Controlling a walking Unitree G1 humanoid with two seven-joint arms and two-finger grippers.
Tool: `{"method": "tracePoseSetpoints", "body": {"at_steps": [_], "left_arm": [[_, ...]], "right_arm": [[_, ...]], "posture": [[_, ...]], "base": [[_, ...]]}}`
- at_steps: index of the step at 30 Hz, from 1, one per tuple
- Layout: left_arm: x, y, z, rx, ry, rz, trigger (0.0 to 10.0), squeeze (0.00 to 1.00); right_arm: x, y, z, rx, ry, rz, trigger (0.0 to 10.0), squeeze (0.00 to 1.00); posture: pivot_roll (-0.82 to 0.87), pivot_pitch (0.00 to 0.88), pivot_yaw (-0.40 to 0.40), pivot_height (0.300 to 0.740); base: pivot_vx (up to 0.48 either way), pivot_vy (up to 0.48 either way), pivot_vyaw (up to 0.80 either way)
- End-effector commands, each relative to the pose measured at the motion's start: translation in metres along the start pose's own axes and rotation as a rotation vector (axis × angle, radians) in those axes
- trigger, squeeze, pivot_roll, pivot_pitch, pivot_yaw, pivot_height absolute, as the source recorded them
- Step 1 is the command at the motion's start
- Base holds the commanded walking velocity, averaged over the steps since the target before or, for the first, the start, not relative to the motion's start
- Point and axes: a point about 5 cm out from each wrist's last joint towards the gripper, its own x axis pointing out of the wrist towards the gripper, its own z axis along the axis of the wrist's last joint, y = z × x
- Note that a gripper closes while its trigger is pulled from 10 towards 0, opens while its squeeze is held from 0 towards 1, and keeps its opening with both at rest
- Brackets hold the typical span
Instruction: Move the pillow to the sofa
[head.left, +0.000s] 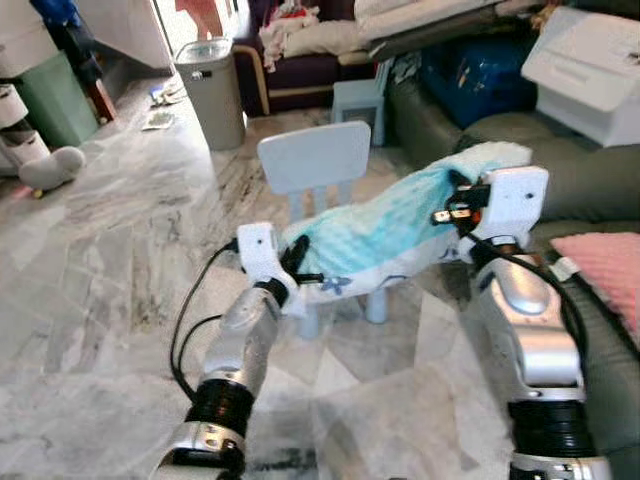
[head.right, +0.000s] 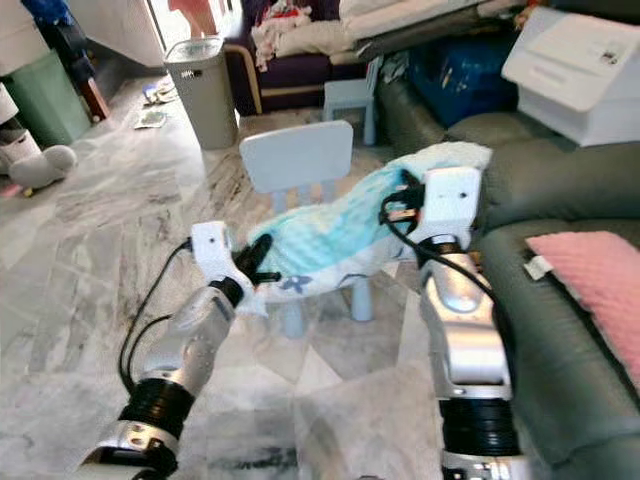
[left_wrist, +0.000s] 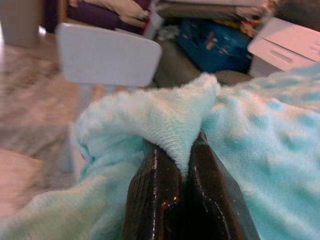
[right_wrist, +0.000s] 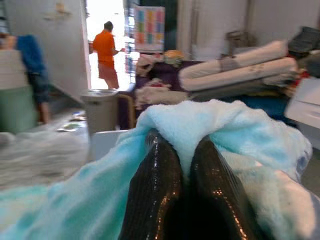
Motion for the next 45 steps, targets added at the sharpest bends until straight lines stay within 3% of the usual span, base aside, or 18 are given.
{"method": "tracePoseSetpoints", "body": {"at_steps": [1, 20, 34, 39, 44, 45], "left_arm": [[0.002, -0.005, 0.003, 0.015, -0.009, -0.014, 10.0, 0.00], [0.004, -0.007, 0.003, 0.015, -0.013, -0.019, 10.0, 0.00], [0.007, 0.010, 0.020, 0.077, -0.083, 0.021, 10.0, 0.00], [0.003, 0.019, 0.014, 0.111, -0.069, 0.028, 10.0, 0.00], [-0.006, 0.034, -0.005, 0.148, -0.014, 0.053, 10.0, 0.00], [-0.010, 0.038, -0.015, 0.186, 0.018, 0.052, 10.0, 0.00]], "right_arm": [[0.002, -0.001, 0.008, -0.011, -0.033, 0.004, 10.0, 0.00], [0.001, -0.004, 0.007, -0.017, -0.027, -0.006, 10.0, 0.00], [-0.001, -0.006, 0.005, -0.025, -0.021, -0.012, 10.0, 0.00], [-0.004, -0.006, -0.009, -0.031, 0.024, -0.013, 10.0, 0.00], [-0.013, -0.008, -0.033, -0.034, 0.099, -0.020, 10.0, 0.00], [-0.018, -0.009, -0.043, -0.029, 0.133, -0.028, 10.0, 0.00]], "posture": [[-0.29, 0.000, 0.100, 0.740], [-0.30, 0.000, 0.106, 0.740], [-0.30, 0.000, 0.103, 0.740], [-0.30, 0.000, 0.102, 0.740], [-0.29, 0.000, 0.097, 0.740], [-0.29, 0.000, 0.097, 0.740]], "base": [[-0.311, 0.000, 0.00], [-0.273, 0.000, 0.00], [0.000, 0.000, 0.00], [0.000, 0.000, -0.19], [0.000, 0.000, -0.80], [0.000, 0.000, -0.80]]}}
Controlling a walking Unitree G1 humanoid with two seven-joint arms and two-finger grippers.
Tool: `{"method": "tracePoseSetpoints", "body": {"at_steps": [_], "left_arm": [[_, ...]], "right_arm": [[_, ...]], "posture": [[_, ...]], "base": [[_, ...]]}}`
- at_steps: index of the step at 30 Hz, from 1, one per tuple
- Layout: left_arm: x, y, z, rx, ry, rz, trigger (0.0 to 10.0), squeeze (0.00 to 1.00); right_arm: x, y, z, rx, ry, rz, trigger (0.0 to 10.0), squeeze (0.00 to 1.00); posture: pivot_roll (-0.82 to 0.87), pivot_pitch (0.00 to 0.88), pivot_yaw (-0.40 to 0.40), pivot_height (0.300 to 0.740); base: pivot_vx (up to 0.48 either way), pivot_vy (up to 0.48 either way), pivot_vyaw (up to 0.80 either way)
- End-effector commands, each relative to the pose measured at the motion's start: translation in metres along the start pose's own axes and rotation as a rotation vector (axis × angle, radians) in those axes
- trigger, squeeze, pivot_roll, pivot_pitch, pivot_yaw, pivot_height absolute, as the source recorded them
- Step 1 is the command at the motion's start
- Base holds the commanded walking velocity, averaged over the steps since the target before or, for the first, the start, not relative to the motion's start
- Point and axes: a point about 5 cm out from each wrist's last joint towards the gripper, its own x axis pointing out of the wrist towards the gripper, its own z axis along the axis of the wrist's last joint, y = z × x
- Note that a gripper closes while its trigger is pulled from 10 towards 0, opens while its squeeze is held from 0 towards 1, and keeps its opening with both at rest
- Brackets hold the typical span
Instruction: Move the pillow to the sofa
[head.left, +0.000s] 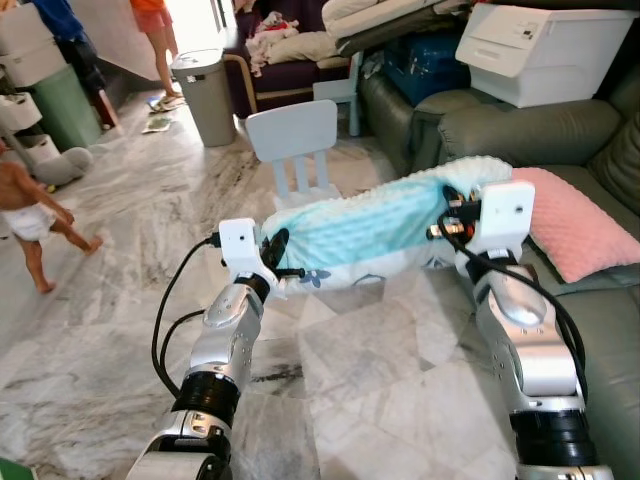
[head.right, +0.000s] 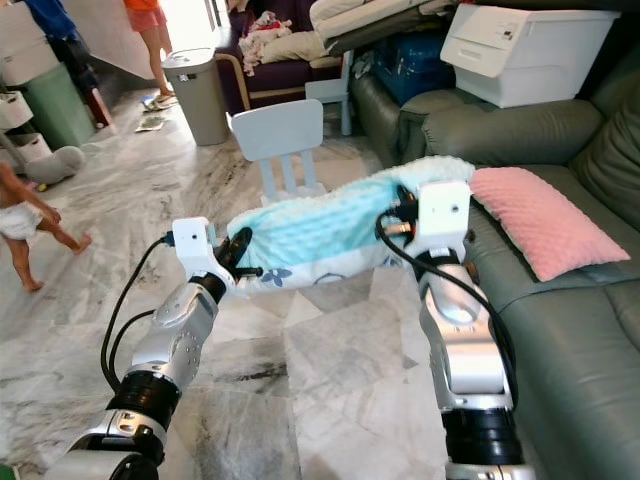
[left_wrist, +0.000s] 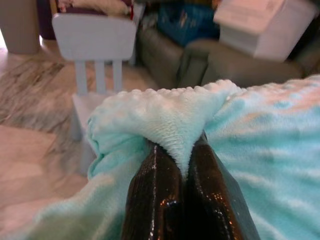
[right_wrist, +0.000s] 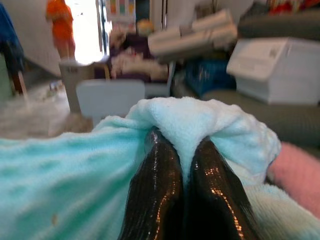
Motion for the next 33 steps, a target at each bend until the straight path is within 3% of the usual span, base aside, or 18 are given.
{"method": "tracePoseSetpoints", "body": {"at_steps": [1, 4, 7, 15, 22, 27, 33], "left_arm": [[-0.006, 0.008, -0.011, 0.048, 0.031, 0.004, 10.0, 0.00], [-0.017, 0.018, -0.032, 0.064, 0.099, 0.034, 10.0, 0.00], [-0.023, 0.025, -0.044, 0.050, 0.141, 0.059, 10.0, 0.00], [-0.024, 0.027, -0.045, 0.077, 0.138, 0.042, 10.0, 0.00], [-0.036, 0.032, -0.070, 0.120, 0.269, 0.046, 10.0, 0.00], [-0.046, 0.033, -0.088, 0.172, 0.385, 0.034, 10.0, 0.00], [-0.043, 0.030, -0.086, 0.154, 0.367, 0.012, 10.0, 0.00]], "right_arm": [[-0.002, 0.002, -0.007, 0.000, 0.012, 0.005, 10.0, 0.00], [-0.013, -0.002, -0.039, 0.014, 0.116, -0.033, 10.0, 0.00], [-0.022, -0.005, -0.057, 0.035, 0.175, -0.075, 10.0, 0.00], [-0.038, -0.006, -0.080, 0.065, 0.239, -0.139, 10.0, 0.00], [-0.068, -0.009, -0.129, 0.125, 0.408, -0.208, 10.0, 0.00], [-0.076, -0.014, -0.144, 0.144, 0.472, -0.246, 10.0, 0.00], [-0.076, -0.015, -0.145, 0.146, 0.460, -0.247, 10.0, 0.00]], "posture": [[-0.29, 0.000, 0.097, 0.740], [-0.29, 0.000, 0.098, 0.740], [-0.29, 0.000, 0.101, 0.740], [-0.30, 0.000, 0.117, 0.740], [-0.32, 0.000, 0.139, 0.740], [-0.31, 0.000, 0.139, 0.740], [-0.31, 0.000, 0.138, 0.740]], "base": [[0.000, 0.000, -0.80], [0.000, 0.000, -0.80], [0.000, 0.000, -0.80], [0.000, 0.000, -0.80], [0.000, 0.000, -0.80], [0.000, 0.000, -0.80], [0.000, 0.000, -0.79]]}}
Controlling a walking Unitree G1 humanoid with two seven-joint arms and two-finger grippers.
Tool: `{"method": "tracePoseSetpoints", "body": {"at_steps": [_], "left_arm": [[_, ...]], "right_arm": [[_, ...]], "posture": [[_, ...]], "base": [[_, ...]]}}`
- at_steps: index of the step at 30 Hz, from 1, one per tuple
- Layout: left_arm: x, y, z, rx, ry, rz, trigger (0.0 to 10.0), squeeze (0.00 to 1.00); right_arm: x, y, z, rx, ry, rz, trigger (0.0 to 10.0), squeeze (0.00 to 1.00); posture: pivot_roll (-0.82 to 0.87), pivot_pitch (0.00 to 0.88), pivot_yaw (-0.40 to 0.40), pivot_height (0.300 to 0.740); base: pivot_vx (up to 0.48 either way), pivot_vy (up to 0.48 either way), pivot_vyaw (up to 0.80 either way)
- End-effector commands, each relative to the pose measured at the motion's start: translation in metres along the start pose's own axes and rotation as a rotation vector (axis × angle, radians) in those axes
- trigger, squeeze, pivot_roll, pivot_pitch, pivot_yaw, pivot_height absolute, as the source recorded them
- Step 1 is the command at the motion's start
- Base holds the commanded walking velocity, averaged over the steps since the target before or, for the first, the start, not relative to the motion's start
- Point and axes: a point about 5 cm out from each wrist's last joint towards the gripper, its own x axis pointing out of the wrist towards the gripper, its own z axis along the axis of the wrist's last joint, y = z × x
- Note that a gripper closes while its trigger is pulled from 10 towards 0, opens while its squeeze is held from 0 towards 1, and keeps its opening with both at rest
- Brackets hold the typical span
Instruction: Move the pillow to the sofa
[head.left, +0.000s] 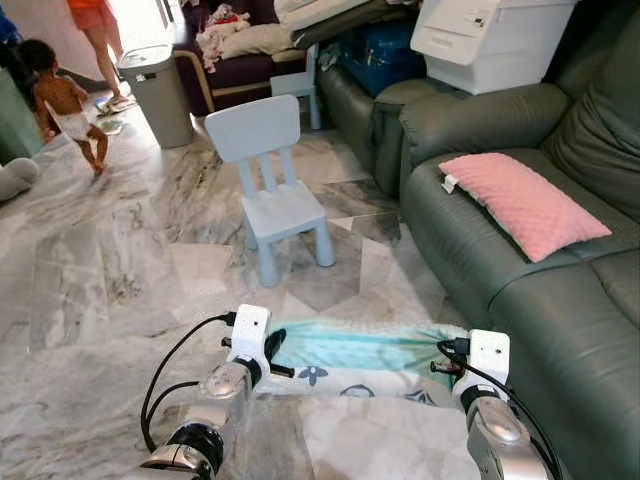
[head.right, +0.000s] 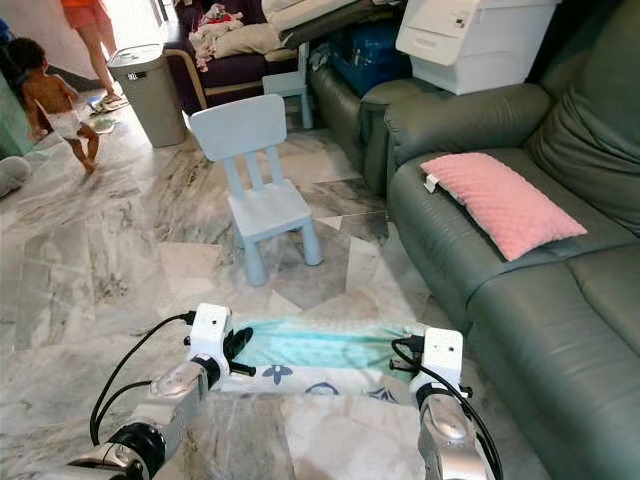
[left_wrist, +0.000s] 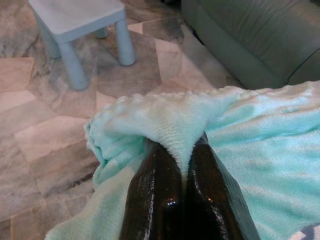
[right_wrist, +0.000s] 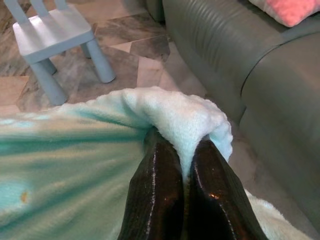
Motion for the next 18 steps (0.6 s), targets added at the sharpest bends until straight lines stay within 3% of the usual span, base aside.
{"method": "tracePoseSetpoints", "body": {"at_steps": [1, 12, 18], "left_arm": [[-0.001, 0.012, 0.009, 0.004, -0.025, 0.029, 10.0, 0.00], [0.006, 0.008, 0.027, 0.004, -0.063, -0.011, 10.0, 0.00], [0.008, 0.006, 0.031, -0.001, -0.070, -0.026, 10.0, 0.00]], "right_arm": [[0.003, -0.007, 0.009, 0.020, -0.044, -0.038, 10.0, 0.00], [0.005, 0.003, 0.026, 0.037, -0.117, -0.013, 10.0, 0.00], [0.005, 0.004, 0.030, 0.038, -0.136, -0.007, 10.0, 0.00]], "posture": [[-0.31, 0.000, 0.138, 0.740], [-0.33, 0.000, 0.139, 0.740], [-0.33, 0.000, 0.141, 0.740]], "base": [[0.000, 0.000, -0.79], [0.000, 0.000, -0.79], [0.288, 0.000, -0.79]]}}
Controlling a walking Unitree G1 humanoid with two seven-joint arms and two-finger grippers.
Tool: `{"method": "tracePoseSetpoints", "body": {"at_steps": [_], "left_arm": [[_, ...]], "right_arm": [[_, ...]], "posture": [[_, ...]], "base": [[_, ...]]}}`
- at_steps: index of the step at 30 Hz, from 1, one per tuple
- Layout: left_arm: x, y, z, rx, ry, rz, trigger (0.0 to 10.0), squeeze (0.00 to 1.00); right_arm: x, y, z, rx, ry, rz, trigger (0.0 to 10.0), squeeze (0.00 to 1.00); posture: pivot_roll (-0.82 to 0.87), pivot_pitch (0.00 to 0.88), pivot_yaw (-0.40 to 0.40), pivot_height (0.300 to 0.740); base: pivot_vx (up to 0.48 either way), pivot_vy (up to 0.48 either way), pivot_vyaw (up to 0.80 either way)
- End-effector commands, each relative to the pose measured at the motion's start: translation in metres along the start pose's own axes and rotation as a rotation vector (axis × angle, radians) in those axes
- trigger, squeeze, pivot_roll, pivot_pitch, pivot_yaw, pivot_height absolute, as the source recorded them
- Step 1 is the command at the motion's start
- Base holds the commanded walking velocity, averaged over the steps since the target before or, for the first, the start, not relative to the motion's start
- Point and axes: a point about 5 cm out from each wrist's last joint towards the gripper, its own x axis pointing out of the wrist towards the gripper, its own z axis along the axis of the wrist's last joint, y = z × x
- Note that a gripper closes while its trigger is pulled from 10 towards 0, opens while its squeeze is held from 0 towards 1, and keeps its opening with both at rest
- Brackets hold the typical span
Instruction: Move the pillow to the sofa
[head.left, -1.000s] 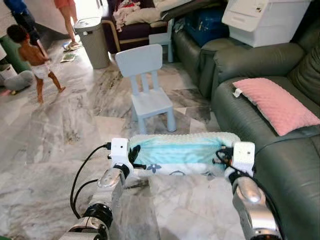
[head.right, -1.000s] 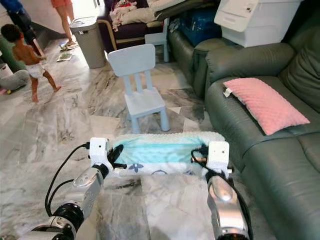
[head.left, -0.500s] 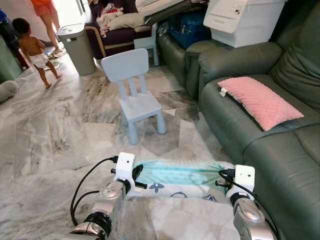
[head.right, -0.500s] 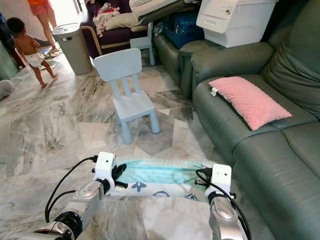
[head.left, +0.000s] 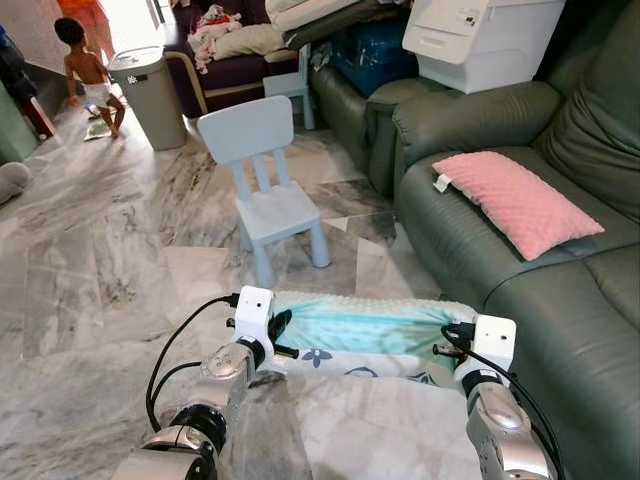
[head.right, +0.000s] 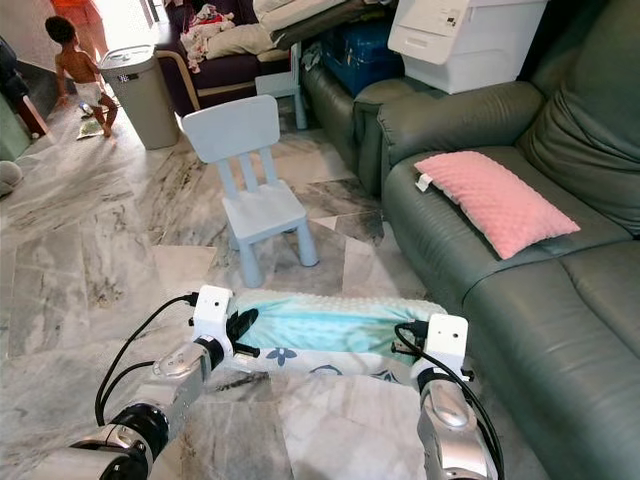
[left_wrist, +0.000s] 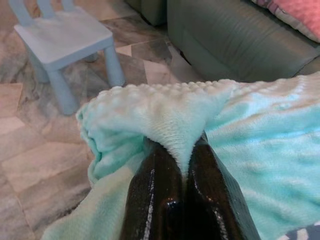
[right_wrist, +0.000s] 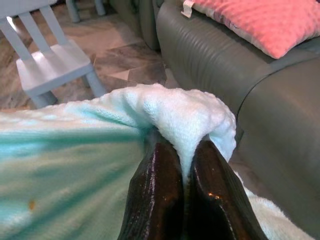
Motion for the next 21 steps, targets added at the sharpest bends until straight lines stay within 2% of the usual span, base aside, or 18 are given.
{"method": "tracePoseSetpoints", "body": {"at_steps": [1, 21], "left_arm": [[0.0001, 0.0056, 0.0051, -0.002, -0.010, 0.009, 10.0, 0.00], [-0.0016, 0.0027, -0.0022, -0.006, 0.011, -0.014, 10.0, 0.00]], "right_arm": [[0.0013, -0.0012, 0.0099, 0.007, -0.047, -0.008, 10.0, 0.00], [-0.0017, -0.0032, 0.0092, 0.012, -0.044, -0.011, 10.0, 0.00]], "posture": [[-0.34, 0.000, 0.142, 0.740], [-0.34, 0.000, 0.141, 0.740]], "base": [[0.311, 0.000, -0.79], [0.331, 0.000, -0.79]]}}
